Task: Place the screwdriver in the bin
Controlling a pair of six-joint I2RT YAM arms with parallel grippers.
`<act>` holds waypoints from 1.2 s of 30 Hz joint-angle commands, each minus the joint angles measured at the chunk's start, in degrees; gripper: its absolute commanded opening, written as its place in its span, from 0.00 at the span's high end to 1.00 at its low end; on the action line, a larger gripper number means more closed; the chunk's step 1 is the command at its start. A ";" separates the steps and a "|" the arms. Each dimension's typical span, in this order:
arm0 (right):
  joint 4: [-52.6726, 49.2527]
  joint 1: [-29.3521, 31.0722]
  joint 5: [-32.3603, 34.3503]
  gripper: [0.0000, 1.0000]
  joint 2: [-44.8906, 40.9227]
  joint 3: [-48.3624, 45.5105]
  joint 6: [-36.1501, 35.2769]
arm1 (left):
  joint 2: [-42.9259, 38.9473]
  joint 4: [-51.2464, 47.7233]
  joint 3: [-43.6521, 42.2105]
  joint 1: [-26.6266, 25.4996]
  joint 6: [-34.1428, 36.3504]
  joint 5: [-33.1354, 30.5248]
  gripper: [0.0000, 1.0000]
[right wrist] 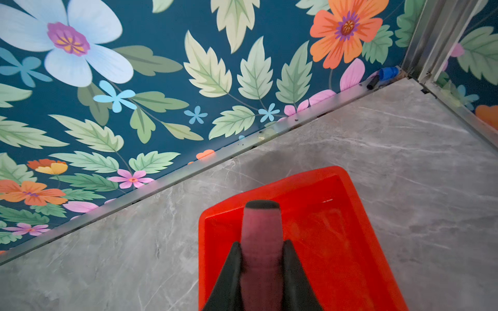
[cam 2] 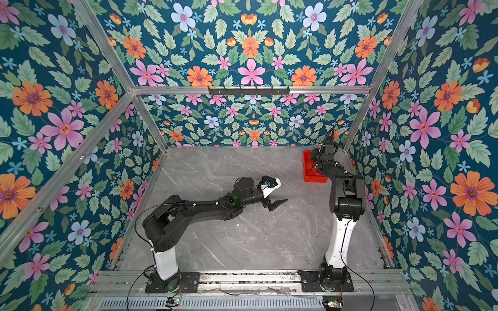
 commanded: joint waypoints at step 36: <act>13.15 0.00 -4.31 0.01 -44.53 -44.05 -12.43 | -29.22 3.84 -27.60 25.88 -1.25 -9.69 0.00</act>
